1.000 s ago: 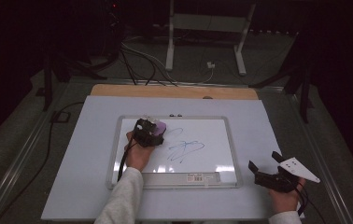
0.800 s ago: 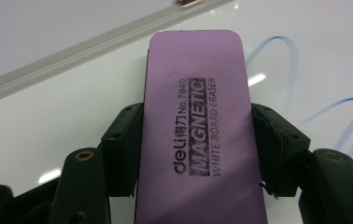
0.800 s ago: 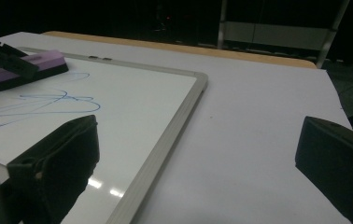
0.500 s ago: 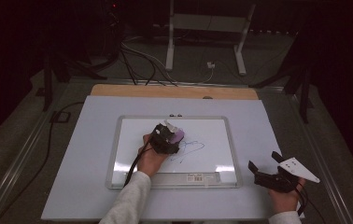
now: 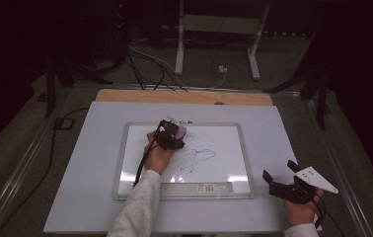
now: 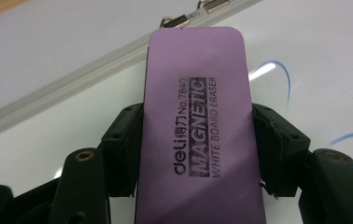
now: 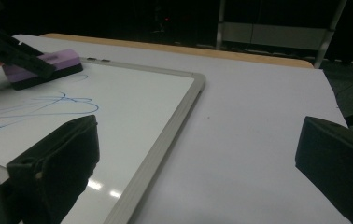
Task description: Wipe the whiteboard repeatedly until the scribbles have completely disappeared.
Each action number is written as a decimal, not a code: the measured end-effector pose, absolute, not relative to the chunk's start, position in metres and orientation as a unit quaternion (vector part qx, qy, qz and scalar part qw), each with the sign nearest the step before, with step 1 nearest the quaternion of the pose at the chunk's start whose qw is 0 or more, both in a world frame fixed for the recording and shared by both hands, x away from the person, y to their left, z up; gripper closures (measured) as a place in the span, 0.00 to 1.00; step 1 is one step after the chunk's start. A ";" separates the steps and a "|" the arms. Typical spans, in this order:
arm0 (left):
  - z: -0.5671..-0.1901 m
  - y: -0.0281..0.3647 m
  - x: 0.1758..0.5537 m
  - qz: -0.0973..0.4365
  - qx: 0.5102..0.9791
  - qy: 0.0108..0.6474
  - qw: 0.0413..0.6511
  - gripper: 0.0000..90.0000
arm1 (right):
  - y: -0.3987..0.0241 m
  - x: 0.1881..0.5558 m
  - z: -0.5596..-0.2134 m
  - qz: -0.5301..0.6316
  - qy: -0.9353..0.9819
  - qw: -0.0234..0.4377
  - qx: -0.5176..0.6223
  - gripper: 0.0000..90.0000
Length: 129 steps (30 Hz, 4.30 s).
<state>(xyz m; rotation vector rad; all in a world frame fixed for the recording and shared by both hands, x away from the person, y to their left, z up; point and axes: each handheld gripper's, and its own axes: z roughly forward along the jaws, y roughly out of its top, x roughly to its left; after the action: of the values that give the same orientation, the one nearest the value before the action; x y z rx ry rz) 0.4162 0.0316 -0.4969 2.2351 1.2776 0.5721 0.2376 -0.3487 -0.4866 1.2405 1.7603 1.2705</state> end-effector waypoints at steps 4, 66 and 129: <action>-0.497 0.021 0.413 0.202 0.830 0.452 0.257 0.46 | -0.349 0.238 -0.487 0.482 0.669 0.314 0.472 0.00; -0.493 0.017 0.343 0.113 0.903 0.302 0.285 0.46 | -0.351 0.235 -0.486 0.480 0.666 0.317 0.476 0.00; -0.493 0.005 0.357 0.118 0.909 0.290 0.276 0.46 | -0.354 0.234 -0.486 0.481 0.662 0.319 0.479 0.00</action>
<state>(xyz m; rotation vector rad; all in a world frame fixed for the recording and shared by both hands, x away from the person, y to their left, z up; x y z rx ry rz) 0.3567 0.0053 -0.4931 2.4409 0.7778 0.3168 0.2339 -0.3538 -0.4859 1.2583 1.7395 1.2657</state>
